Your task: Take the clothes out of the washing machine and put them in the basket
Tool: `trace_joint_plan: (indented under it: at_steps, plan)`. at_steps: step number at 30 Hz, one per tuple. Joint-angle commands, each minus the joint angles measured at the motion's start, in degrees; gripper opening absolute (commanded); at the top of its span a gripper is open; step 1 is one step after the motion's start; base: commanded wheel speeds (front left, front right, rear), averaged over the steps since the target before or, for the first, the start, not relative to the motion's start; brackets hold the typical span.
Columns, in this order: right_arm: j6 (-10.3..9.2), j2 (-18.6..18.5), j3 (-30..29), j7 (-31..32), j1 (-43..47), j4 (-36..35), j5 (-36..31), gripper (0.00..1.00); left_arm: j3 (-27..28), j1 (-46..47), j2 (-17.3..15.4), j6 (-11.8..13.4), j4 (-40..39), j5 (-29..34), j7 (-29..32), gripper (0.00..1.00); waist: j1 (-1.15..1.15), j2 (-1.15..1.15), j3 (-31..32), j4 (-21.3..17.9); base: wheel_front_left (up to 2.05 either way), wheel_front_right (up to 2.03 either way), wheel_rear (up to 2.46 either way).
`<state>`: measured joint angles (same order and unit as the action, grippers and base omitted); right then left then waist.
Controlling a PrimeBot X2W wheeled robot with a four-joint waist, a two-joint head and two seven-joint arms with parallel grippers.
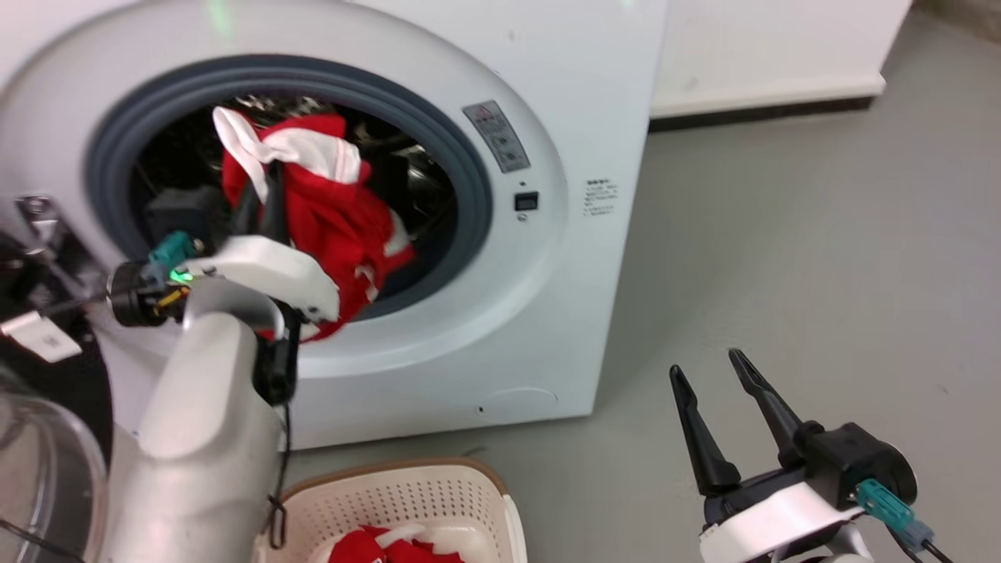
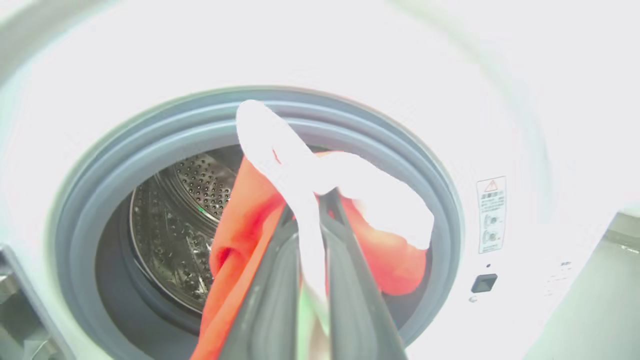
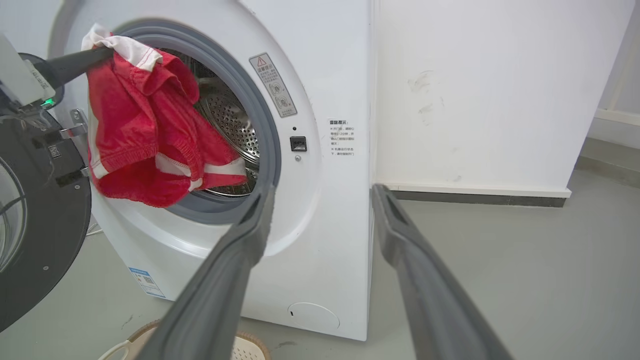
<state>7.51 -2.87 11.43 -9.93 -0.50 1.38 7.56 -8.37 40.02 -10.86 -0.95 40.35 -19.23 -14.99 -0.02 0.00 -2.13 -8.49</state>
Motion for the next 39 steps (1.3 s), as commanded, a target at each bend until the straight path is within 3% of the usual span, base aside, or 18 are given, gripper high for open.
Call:
trace_joint_plan:
  at_steps: [1,7,14,19,23,28,39]
  plan:
    - [-0.04,0.0,-0.3,0.3,0.9,-0.5,-0.3,1.00,-0.1,-1.6,0.3,0.2,-1.7,0.5,-0.3,0.00,0.02,0.00,1.8,1.7,0.00,0.00,0.00]
    - [-0.04,0.0,-2.5,1.0,2.9,-1.7,-0.8,1.00,-1.8,-11.2,1.4,1.7,-14.8,1.1,0.7,0.00,0.02,0.00,3.8,4.2,0.00,0.00,0.00]
    - [-0.04,0.0,-3.5,1.9,4.6,-3.1,-1.4,1.00,-3.7,-26.3,0.8,4.9,-34.8,1.2,6.4,0.00,0.02,0.00,4.2,7.3,0.00,0.00,0.00]
    - [-0.04,0.0,-3.4,2.3,4.6,-3.8,-1.5,1.00,-4.7,-36.2,1.6,7.0,-40.4,-0.3,10.1,0.00,0.02,0.00,3.2,8.7,0.00,0.00,0.00]
    - [-0.04,0.0,-3.2,2.4,4.0,-4.3,-1.6,1.00,-5.5,-42.3,2.8,7.8,-38.0,-1.6,10.7,0.00,0.02,0.00,1.3,9.5,0.00,0.00,0.00]
    - [-0.04,0.0,-2.8,2.5,2.2,-4.6,-1.9,1.00,-5.6,-43.9,4.1,7.4,-29.4,-3.5,8.5,0.00,0.02,0.00,-2.9,9.7,0.00,0.00,0.00]
    - [-0.04,0.0,-0.9,2.1,-3.0,-5.3,-3.1,1.00,-4.7,-29.2,6.2,2.3,-1.7,-7.7,3.7,0.00,0.02,0.00,-15.4,8.4,0.00,0.00,0.00]
